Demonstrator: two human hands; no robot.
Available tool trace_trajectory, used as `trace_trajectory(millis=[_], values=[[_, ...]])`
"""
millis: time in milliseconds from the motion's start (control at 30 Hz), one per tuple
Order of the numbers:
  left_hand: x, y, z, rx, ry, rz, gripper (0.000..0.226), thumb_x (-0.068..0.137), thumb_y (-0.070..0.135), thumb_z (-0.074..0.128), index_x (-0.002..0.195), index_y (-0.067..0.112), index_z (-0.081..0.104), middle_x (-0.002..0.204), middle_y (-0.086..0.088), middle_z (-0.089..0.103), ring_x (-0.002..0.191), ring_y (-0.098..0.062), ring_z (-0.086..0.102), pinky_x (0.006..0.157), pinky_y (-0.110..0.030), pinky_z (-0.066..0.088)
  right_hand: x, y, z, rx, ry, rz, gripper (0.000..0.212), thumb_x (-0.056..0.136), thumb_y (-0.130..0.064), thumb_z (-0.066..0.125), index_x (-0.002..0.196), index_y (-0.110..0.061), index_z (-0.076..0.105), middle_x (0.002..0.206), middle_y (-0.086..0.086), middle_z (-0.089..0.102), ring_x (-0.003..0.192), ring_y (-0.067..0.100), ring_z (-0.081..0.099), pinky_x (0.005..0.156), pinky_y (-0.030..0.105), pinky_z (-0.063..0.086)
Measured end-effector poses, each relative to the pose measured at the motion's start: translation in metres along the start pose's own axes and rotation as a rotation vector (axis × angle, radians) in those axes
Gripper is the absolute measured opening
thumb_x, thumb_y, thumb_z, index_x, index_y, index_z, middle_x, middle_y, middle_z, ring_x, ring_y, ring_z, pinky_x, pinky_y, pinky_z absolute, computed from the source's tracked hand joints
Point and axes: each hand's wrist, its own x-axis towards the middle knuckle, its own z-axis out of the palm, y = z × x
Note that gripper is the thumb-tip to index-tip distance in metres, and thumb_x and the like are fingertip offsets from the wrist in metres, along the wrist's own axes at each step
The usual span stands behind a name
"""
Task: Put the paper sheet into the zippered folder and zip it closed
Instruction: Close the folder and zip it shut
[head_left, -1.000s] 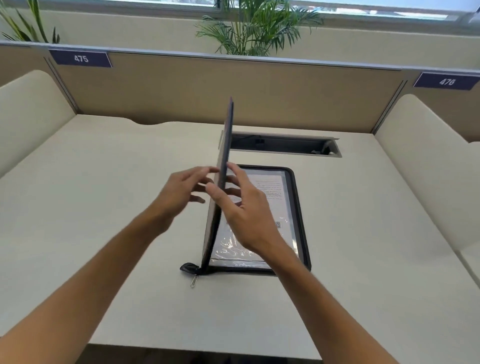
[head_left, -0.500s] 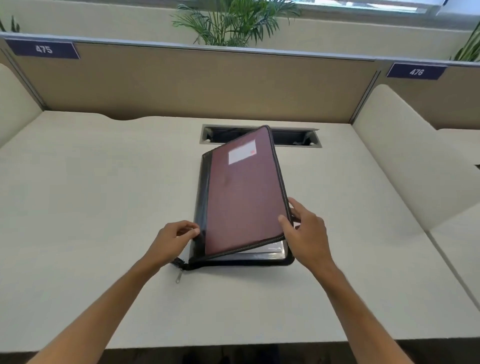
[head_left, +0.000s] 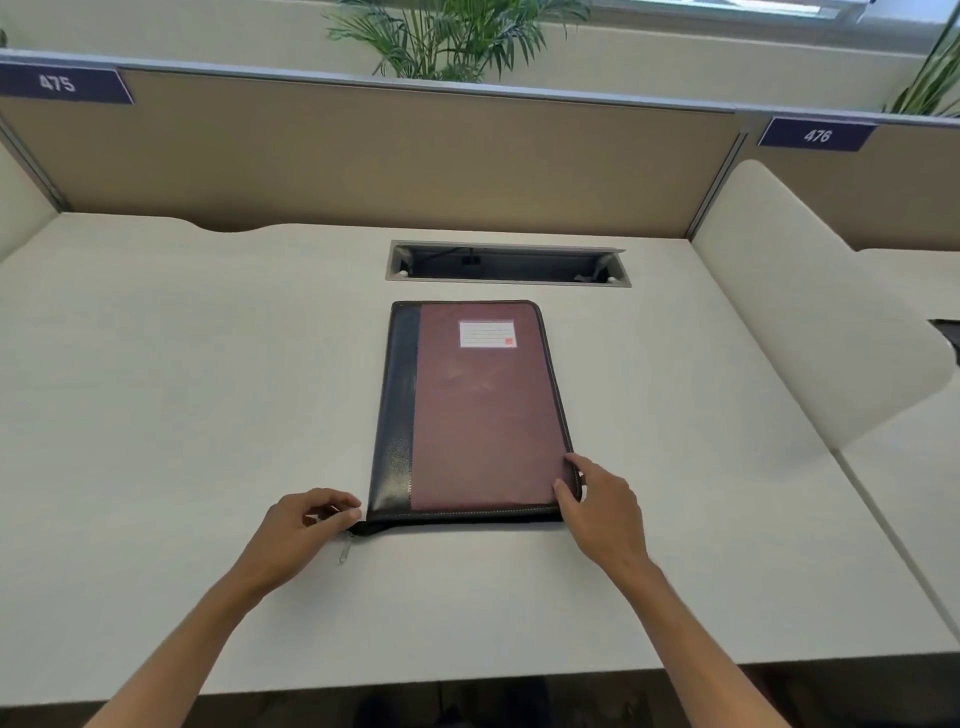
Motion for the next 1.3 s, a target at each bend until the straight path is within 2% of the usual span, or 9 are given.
trace_trajectory(millis=[167,267,367,467,567,700,1000,1167,1300], values=[[-0.002,-0.005,0.000,0.060,-0.011,0.001,0.010,0.078,0.026,0.078,0.088,0.030,0.075,0.092,0.012,0.073,0.094,-0.008,0.065,0.087,-0.029,0.047,-0.002,0.007,0.017,-0.187,-0.005,-0.039,0.047,0.096,-0.035,0.046,0.138,-0.015,0.048,0.140,0.000,0.050,0.122,0.020,0.051,0.091,0.036,0.049],[-0.003,-0.007,-0.004,0.112,-0.056,0.030,0.013,0.075,0.024,0.079,0.086,0.030,0.076,0.095,0.014,0.071,0.097,-0.005,0.062,0.088,-0.028,0.044,-0.006,0.000,0.026,-0.270,0.101,-0.110,0.043,0.091,-0.032,0.055,0.129,-0.013,0.055,0.145,0.009,0.045,0.124,0.026,0.049,0.093,0.040,0.047],[-0.005,-0.012,-0.007,0.163,-0.061,0.093,0.013,0.073,0.024,0.077,0.083,0.032,0.076,0.095,0.020,0.069,0.095,0.000,0.059,0.086,-0.021,0.040,-0.017,-0.017,0.040,-0.188,0.148,-0.302,0.037,0.087,-0.029,0.064,0.121,-0.014,0.061,0.135,0.007,0.054,0.119,0.022,0.054,0.093,0.036,0.048],[-0.007,-0.013,-0.004,0.152,-0.018,0.131,0.013,0.080,0.013,0.075,0.079,0.026,0.075,0.094,0.021,0.068,0.094,0.002,0.057,0.081,-0.010,0.037,-0.034,-0.041,0.058,-0.055,0.026,-0.442,0.030,0.090,-0.031,0.060,0.117,-0.018,0.063,0.111,-0.003,0.065,0.098,0.012,0.060,0.084,0.030,0.055],[-0.007,-0.011,-0.001,0.116,0.019,0.129,0.012,0.082,0.015,0.074,0.077,0.026,0.075,0.090,0.017,0.069,0.091,0.002,0.057,0.080,-0.014,0.037,-0.045,-0.063,0.075,0.073,-0.170,-0.422,0.029,0.092,-0.036,0.057,0.117,-0.024,0.063,0.095,-0.011,0.067,0.080,0.006,0.060,0.076,0.029,0.055],[-0.012,-0.021,-0.005,0.136,0.030,0.109,0.009,0.083,0.020,0.074,0.078,0.028,0.075,0.084,0.020,0.071,0.085,0.003,0.059,0.077,-0.020,0.041,-0.065,-0.093,0.106,0.101,-0.319,-0.354,0.034,0.089,-0.049,0.057,0.116,-0.029,0.065,0.096,-0.013,0.068,0.085,0.006,0.061,0.082,0.031,0.051],[-0.015,-0.018,0.002,0.076,0.065,0.118,0.005,0.085,0.023,0.072,0.084,0.026,0.075,0.081,0.013,0.074,0.087,0.006,0.062,0.076,-0.011,0.041,-0.074,-0.119,0.133,0.114,-0.210,-0.302,0.042,0.084,-0.064,0.055,0.097,-0.026,0.068,0.083,-0.010,0.066,0.079,0.010,0.062,0.071,0.030,0.049],[-0.017,-0.017,0.001,0.033,0.033,0.130,0.010,0.086,0.021,0.070,0.082,0.028,0.075,0.081,0.017,0.074,0.083,0.002,0.065,0.074,-0.004,0.042,-0.074,-0.123,0.142,0.126,-0.148,-0.273,0.028,0.089,-0.051,0.056,0.091,-0.025,0.070,0.081,-0.009,0.070,0.076,0.010,0.063,0.066,0.027,0.046],[-0.014,-0.018,0.000,0.060,0.028,0.128,0.009,0.087,0.023,0.069,0.083,0.027,0.076,0.080,0.014,0.074,0.084,-0.002,0.066,0.077,-0.014,0.044,-0.075,-0.123,0.141,0.099,-0.137,-0.329,0.027,0.094,-0.040,0.051,0.085,-0.020,0.068,0.076,-0.006,0.067,0.068,0.013,0.060,0.060,0.030,0.045]])
